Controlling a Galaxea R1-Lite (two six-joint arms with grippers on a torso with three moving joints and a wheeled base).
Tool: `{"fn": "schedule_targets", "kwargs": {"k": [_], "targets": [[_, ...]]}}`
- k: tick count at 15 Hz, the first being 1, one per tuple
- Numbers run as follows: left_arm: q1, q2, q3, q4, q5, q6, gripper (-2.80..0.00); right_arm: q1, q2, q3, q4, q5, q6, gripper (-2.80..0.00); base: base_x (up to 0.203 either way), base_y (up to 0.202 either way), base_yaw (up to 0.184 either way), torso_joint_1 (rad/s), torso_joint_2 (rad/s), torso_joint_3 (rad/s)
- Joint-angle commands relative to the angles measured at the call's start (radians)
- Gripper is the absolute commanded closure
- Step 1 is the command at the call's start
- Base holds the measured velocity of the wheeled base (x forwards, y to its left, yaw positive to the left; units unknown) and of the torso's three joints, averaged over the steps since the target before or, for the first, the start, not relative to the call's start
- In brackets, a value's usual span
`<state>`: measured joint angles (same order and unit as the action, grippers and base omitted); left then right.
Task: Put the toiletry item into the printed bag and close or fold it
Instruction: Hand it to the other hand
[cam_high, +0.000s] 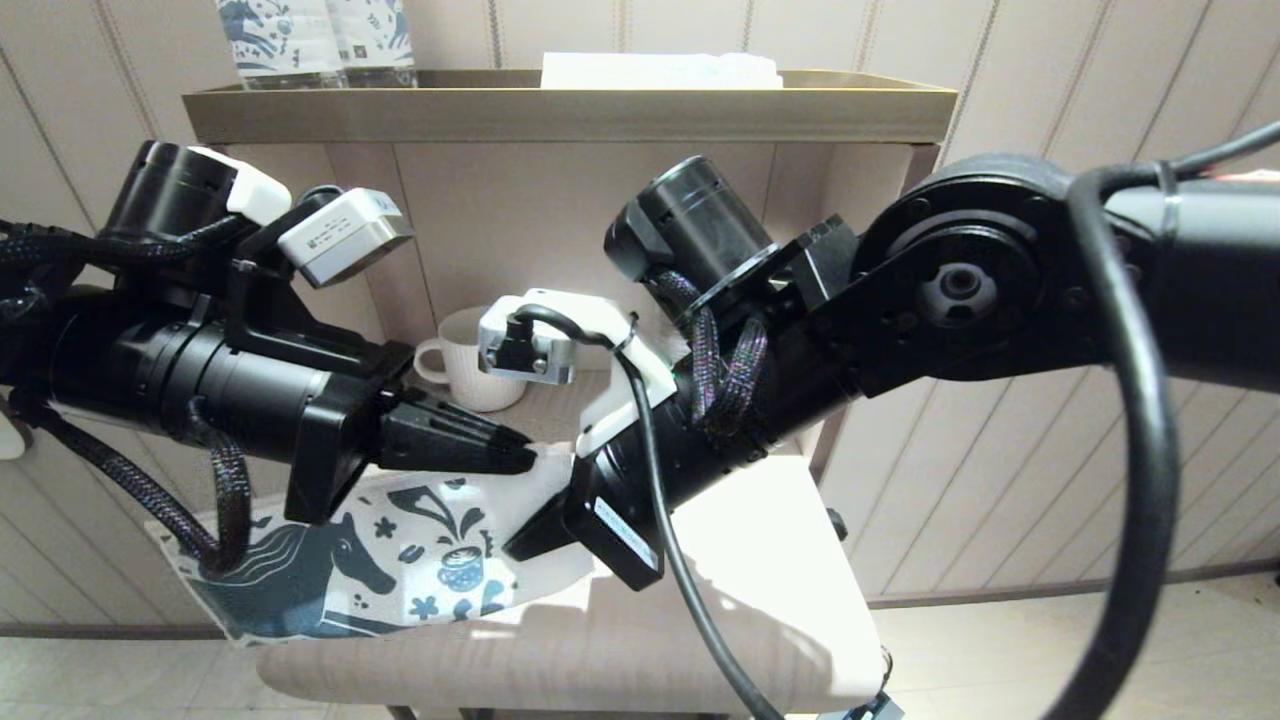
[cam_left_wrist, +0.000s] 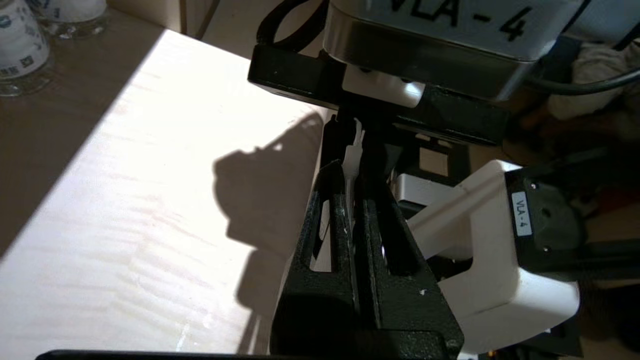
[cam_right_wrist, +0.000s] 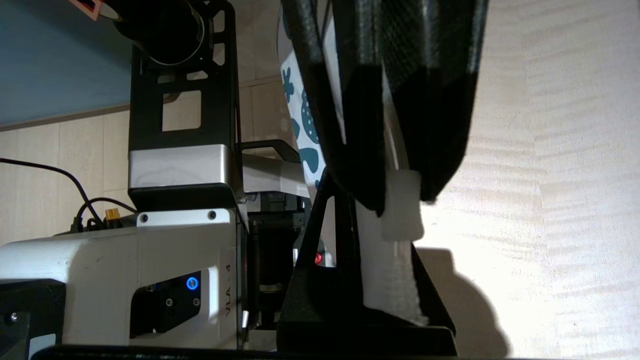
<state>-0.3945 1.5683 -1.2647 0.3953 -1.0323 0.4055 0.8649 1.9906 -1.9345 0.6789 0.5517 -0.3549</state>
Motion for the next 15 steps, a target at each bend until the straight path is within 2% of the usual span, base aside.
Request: {"fn": "schedule_targets", "kwargs": {"k": [1,8,15], "targets": [[0.0,0.002,0.002,0.002,-0.006,0.003,0.0,0.002,0.0,0.0,0.004,0.004,-0.003,0.0,0.0,0.0,0.0,0.0,0.0,0.0],[0.0,0.012,0.008,0.0,-0.008,0.009,0.0,-0.012,-0.012,0.003,0.013,0.0,-0.003,0.0,0.0,0.0,0.0,0.0,0.0,0.0],[-0.001,0.024,0.01,0.002,-0.008,0.015,0.0,-0.094,-0.1,0.092,0.015,-0.003,-0.006,0.0,0.0,0.0,0.0,0.0,0.0,0.0]]}}
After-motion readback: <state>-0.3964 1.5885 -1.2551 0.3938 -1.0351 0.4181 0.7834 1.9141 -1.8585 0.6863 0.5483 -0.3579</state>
